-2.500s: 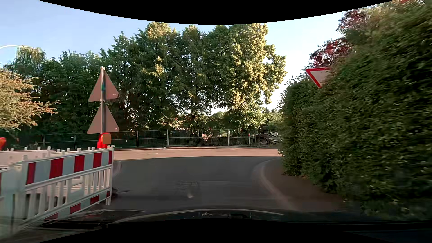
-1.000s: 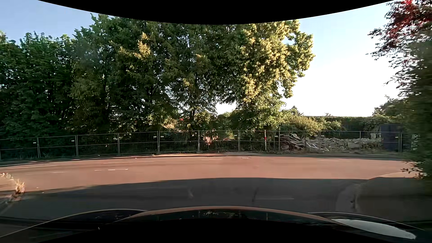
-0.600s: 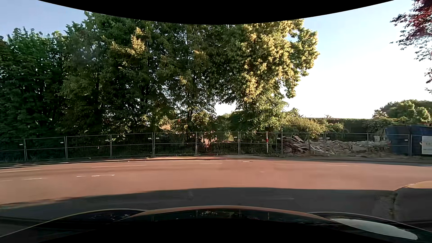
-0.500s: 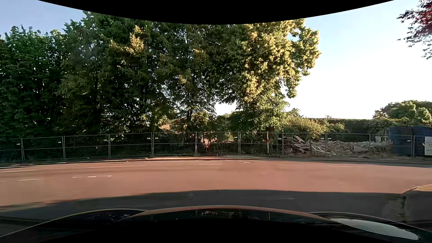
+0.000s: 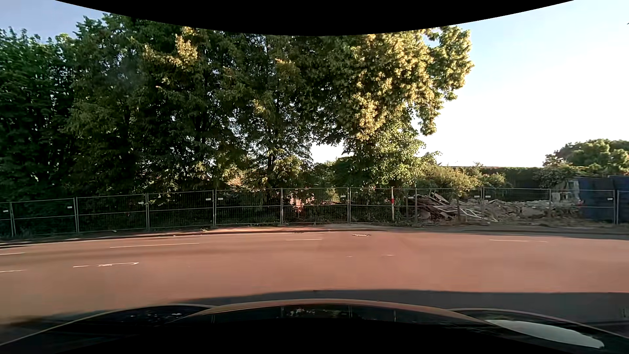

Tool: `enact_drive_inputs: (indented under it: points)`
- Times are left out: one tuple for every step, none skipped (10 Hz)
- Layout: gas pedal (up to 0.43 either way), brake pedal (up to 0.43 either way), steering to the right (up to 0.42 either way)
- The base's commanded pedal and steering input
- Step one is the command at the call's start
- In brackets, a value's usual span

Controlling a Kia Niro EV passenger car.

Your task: Follow the waypoints while adhering to traffic rules and regulations

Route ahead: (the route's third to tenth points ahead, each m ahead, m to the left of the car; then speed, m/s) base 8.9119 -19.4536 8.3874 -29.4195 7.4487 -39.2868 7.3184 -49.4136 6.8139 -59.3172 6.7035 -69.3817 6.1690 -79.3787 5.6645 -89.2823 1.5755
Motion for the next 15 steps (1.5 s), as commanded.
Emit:
enact_drive_inputs:
  points:
    - [0.0, 0.122, 0.055]
    - [0.0, 0.104, 0.075]
    - [0.0, 0.098, 0.086]
    - [0.0, 0.091, 0.091]
    - [0.0, 0.006, 0.097]
    - [0.0, 0.0, 0.105]
    - [0.0, 0.0, 0.112]
    - [0.169, 0.0, 0.119]
    - [0.248, 0.0, 0.127]
    - [0.248, 0.0, 0.139]
    - [0.248, 0.0, 0.155]
    - [0.268, 0.0, 0.175]
    - [0.331, 0.0, 0.204]
    - [0.358, 0.0, 0.236]
    - [0.37, 0.0, 0.268]
